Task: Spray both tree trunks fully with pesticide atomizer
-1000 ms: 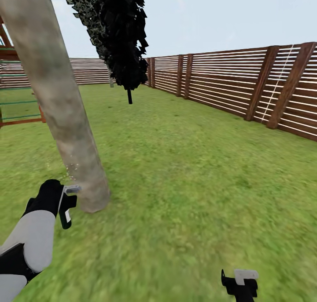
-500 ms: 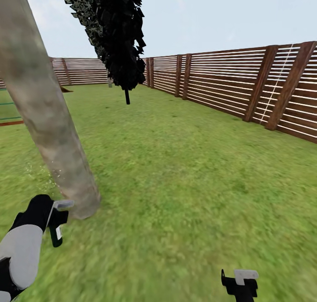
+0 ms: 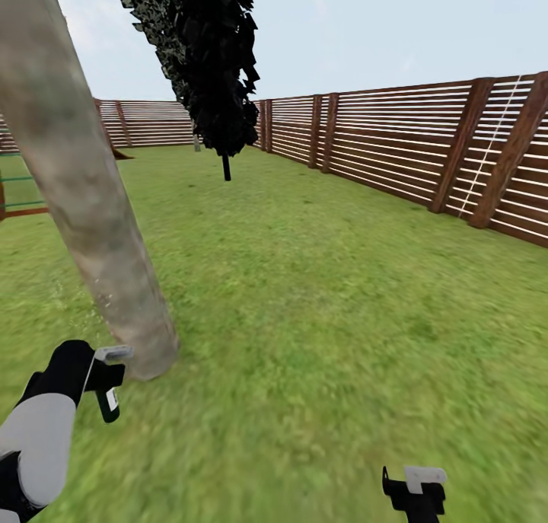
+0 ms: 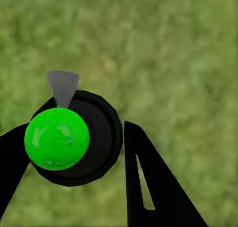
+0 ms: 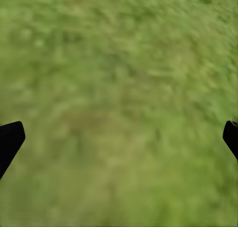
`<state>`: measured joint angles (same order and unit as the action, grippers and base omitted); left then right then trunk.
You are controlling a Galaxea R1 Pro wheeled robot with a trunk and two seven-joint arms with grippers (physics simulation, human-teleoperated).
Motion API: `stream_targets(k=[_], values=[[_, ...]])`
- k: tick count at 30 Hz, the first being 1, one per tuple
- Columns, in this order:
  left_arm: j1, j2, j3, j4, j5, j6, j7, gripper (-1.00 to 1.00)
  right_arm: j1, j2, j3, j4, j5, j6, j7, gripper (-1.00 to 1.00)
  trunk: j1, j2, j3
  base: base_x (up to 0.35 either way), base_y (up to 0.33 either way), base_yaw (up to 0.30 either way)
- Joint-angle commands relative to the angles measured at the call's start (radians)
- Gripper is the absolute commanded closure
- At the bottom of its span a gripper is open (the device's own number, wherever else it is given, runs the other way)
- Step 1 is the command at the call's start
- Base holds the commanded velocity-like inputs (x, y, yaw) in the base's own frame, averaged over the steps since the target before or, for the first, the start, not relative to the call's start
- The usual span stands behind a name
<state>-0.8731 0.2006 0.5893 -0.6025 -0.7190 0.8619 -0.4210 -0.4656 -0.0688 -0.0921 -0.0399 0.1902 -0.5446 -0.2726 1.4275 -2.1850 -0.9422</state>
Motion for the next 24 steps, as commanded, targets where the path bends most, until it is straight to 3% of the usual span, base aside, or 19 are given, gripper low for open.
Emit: stream_targets(k=[1, 8, 11, 13, 19, 24], values=[[0.0, 0.0, 0.001, 0.001, 0.0, 0.0, 0.0, 1.0, 0.0, 0.0, 0.0, 0.0, 0.0, 0.0, 0.0, -1.0, 0.0, 0.0, 0.0, 0.321, 0.0, 0.018], [0.0, 0.007, 0.001, -0.003, 0.002, -0.001, 0.001, 1.0, 0.0, 0.0, 0.0, 0.0, 0.0, 0.0, 0.0, -1.0, 0.0, 0.0, 0.0, 0.337, 0.0, 0.001], [0.004, 0.055, 0.001, 0.007, 0.002, -0.001, 0.001, 1.0, 0.0, 0.0, 0.0, 0.0, 0.0, 0.0, 0.0, -1.0, 0.0, 0.0, 0.0, 0.268, 0.0, 0.0], [0.061, 0.077, 0.001, 0.003, 0.005, -0.002, -0.001, 1.0, 0.0, 0.0, 0.0, 0.0, 0.0, 0.0, 0.0, -1.0, 0.0, 0.0, 0.0, 0.033, 0.0, 0.097], [0.084, 0.054, -0.003, -0.001, 0.009, -0.001, 0.001, 1.0, 0.0, 0.0, 0.0, 0.0, 0.0, 0.0, 0.0, -1.0, 0.0, 0.0, 0.0, 0.003, 0.0, 0.261], [0.083, 0.071, -0.006, -0.006, 0.008, -0.003, 0.001, 1.0, 0.0, 0.0, 0.0, 0.0, 0.0, 0.0, 0.0, -1.0, 0.0, 0.0, 0.0, 0.007, 0.0, 0.219]])
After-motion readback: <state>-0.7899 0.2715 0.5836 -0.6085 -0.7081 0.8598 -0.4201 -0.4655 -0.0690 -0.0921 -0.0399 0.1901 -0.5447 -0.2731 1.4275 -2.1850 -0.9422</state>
